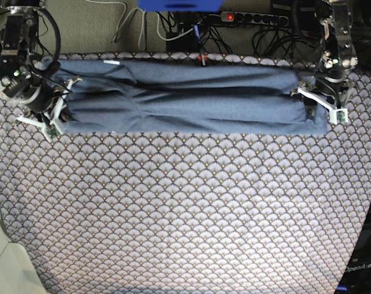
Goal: Fold the T-shirt properly
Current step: 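Press the sleeve fabric onto the folded stack with the right gripper, then adjust the left gripper's hold along the folded strip end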
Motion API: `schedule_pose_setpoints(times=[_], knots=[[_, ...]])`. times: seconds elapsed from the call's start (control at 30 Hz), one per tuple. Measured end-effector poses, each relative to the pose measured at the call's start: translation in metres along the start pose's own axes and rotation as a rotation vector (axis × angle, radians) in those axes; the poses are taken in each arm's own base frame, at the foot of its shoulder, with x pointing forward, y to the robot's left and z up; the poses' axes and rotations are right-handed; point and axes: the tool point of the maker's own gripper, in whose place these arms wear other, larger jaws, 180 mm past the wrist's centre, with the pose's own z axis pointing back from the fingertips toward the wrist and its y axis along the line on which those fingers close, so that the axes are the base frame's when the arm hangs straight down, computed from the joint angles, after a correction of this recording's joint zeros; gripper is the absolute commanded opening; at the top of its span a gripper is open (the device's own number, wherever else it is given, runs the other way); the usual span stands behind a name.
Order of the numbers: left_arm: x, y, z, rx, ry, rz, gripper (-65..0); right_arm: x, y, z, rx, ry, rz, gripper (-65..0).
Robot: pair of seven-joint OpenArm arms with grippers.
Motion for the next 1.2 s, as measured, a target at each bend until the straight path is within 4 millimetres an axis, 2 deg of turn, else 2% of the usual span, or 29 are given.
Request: schedule_pose_setpoints(times=[0.23,0.27,0.43,0.53,0.63,0.7,0.77,0.9,0.93,1.0,1.07,1.2], knots=[[0.0,0.001,0.0,0.001,0.0,0.001,-29.1,-0.006,0.01,-0.002,0.017,0.011,-0.016,-65.0],[0.0,0.001,0.0,0.001,0.0,0.001,-27.7,-0.006,0.009,-0.002,0.017,0.012,-0.016,-63.8],[0.001,0.005,0.0,0.008,0.005,-0.013,-16.1,-0.006,0.009,-0.002,0.015,0.015,-0.015,-49.6],[0.001,0.005,0.0,0.009,0.005,-0.012,-16.0,-0.007,0.009,-0.002,0.015,0.016,-0.014,-47.1],[0.001,0.004,0.0,0.007,0.004,-0.009,-21.1,-0.007,0.009,-0.002,0.015,0.016,-0.014,-47.1],[0.0,-0.001,0.0,-0.005,0.007,-0.014,-27.4,-0.007,0.009,-0.002,0.015,0.016,-0.014,-47.1],[0.0,-0.008,-0.001,-0.021,0.0,-0.023,-37.2,-0.007,0.009,-0.002,0.015,0.016,-0.014,-47.1],[-0.001,-0.015,-0.001,-0.043,-0.001,-0.021,-63.2,-0.007,0.009,-0.002,0.015,0.016,-0.014,-47.1],[-0.001,-0.016,-0.001,-0.043,-0.002,-0.022,-65.0,-0.007,0.009,-0.002,0.015,0.016,-0.014,-47.1],[0.0,-0.016,-0.001,-0.043,-0.002,-0.022,-63.6,-0.007,0.009,-0.002,0.016,0.016,-0.014,-47.1],[0.001,-0.017,0.0,-0.045,-0.002,-0.026,-64.9,-0.007,0.009,-0.002,0.015,0.016,-0.014,-47.1],[0.008,-0.026,0.013,-0.052,-0.014,-0.032,-64.7,-0.007,0.008,-0.002,0.013,0.018,-0.016,-47.1]])
